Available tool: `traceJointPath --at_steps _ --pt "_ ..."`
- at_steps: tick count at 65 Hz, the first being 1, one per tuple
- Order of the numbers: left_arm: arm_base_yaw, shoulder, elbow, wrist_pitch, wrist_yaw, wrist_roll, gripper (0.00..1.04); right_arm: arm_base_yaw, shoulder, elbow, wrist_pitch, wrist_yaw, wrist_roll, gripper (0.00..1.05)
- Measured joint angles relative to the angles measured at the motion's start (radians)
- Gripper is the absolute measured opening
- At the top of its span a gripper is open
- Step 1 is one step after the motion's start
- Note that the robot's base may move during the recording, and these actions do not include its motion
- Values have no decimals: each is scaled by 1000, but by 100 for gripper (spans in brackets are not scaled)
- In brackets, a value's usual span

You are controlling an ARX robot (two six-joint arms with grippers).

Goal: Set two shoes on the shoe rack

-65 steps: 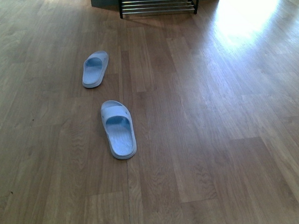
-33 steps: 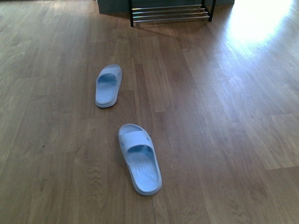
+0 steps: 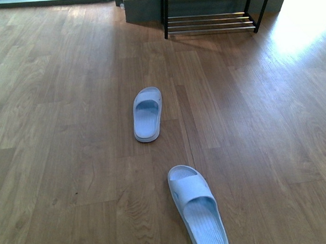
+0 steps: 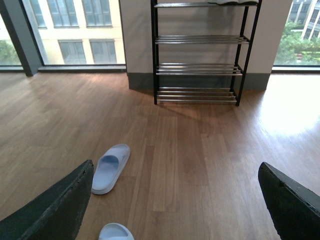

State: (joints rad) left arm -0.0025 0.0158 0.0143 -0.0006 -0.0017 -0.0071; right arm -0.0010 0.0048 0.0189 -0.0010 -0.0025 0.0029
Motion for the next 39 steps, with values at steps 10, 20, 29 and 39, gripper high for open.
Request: traceJointPath --at_steps 10,20,29,39 --pt "0 0 0 0 2 0 95 -42 488 17 161 -170 -198 95" --pt "0 0 0 0 2 0 95 -12 1252 67 753 -134 -286 95" --pt "0 0 0 0 2 0 95 26 1868 216 1113 -93 -305 95" --pt "0 0 0 0 2 0 95 98 2401 442 1179 -87 -285 95"
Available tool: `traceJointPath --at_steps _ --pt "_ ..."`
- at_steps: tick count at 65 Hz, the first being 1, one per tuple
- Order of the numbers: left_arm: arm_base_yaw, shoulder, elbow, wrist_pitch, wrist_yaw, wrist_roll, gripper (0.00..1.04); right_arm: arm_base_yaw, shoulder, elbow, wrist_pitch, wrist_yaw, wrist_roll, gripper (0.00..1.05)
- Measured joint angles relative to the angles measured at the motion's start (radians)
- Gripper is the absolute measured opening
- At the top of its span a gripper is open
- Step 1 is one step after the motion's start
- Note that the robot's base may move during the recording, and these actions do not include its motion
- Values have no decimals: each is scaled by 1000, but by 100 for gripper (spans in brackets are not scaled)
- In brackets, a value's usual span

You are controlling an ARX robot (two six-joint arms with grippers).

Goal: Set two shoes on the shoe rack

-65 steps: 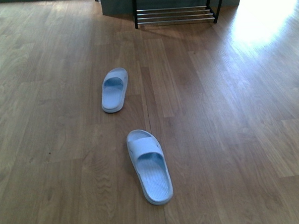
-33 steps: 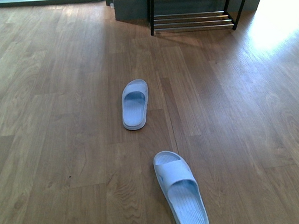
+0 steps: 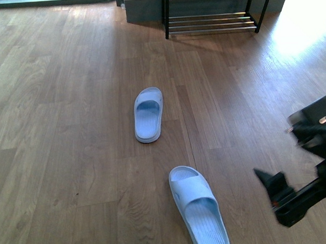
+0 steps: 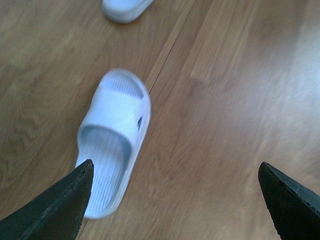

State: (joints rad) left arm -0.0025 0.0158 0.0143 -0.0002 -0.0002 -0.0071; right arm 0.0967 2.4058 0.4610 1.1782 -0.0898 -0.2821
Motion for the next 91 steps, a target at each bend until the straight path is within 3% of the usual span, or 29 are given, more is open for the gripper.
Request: traceJointPath --at_steps 19,49,73,84,91 --pt "0 0 0 0 0 0 95 47 346 303 -48 -8 35 95" --pt "0 0 0 0 0 0 95 19 632 671 -113 -12 87 95" --pt "0 0 0 0 0 0 95 -6 667 781 -147 -59 146 39" --pt "0 0 0 0 0 0 95 -22 663 777 -142 -64 182 6" --pt "0 0 0 0 0 0 95 -25 619 705 -106 -34 195 1"
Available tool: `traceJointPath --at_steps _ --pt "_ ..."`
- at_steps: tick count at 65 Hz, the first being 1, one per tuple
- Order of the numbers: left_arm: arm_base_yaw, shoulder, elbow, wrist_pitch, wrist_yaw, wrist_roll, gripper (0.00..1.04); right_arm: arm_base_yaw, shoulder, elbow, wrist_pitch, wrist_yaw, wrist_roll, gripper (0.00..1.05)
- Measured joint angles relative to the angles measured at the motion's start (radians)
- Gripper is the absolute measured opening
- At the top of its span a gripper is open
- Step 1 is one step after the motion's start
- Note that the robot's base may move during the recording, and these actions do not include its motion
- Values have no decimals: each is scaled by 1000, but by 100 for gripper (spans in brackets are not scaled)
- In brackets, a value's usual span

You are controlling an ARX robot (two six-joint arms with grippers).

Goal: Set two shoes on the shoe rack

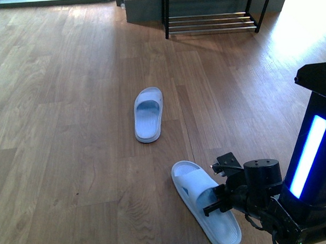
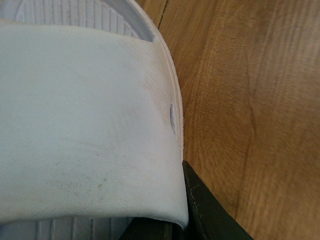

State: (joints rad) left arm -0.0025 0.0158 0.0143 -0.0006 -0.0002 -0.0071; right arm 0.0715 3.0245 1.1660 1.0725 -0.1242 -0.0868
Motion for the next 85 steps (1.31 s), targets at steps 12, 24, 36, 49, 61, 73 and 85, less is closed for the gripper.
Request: traceJointPath --at_steps 12,24,36,49,61,73,85 --pt "0 0 0 0 0 0 95 -37 -273 -256 58 89 27 1" --pt "0 0 0 0 0 0 95 -182 -686 -529 -18 99 34 1" --pt "0 0 0 0 0 0 95 -306 -1076 -655 -225 19 19 1" --pt "0 0 0 0 0 0 95 -397 -1489 -750 -424 -66 47 1" --pt "0 0 0 0 0 0 95 -415 -1659 -794 -445 -84 69 1" --pt "0 0 0 0 0 0 95 -416 -1657 -799 -446 -85 72 1" --pt "0 0 0 0 1 0 95 -418 -1657 -800 -447 -85 72 1"
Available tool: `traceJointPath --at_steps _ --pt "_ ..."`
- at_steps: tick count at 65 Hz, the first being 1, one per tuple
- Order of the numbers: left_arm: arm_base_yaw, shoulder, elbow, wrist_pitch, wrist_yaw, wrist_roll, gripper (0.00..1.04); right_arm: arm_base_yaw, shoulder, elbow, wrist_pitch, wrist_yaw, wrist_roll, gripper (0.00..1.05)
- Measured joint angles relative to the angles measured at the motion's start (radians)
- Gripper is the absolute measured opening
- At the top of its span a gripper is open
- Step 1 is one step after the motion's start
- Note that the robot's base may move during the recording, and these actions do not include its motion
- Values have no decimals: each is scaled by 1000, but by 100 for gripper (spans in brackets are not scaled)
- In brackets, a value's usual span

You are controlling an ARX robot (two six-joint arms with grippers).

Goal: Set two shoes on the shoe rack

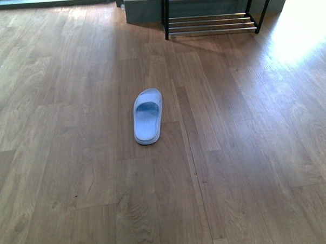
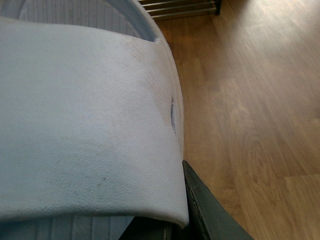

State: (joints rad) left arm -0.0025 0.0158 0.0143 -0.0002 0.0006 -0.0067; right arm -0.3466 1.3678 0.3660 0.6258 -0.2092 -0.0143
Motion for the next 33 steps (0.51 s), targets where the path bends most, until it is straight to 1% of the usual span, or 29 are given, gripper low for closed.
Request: traceJointPath --at_steps 33 --pt "0 0 0 0 -3 0 95 5 -1 0 0 -9 0 1"
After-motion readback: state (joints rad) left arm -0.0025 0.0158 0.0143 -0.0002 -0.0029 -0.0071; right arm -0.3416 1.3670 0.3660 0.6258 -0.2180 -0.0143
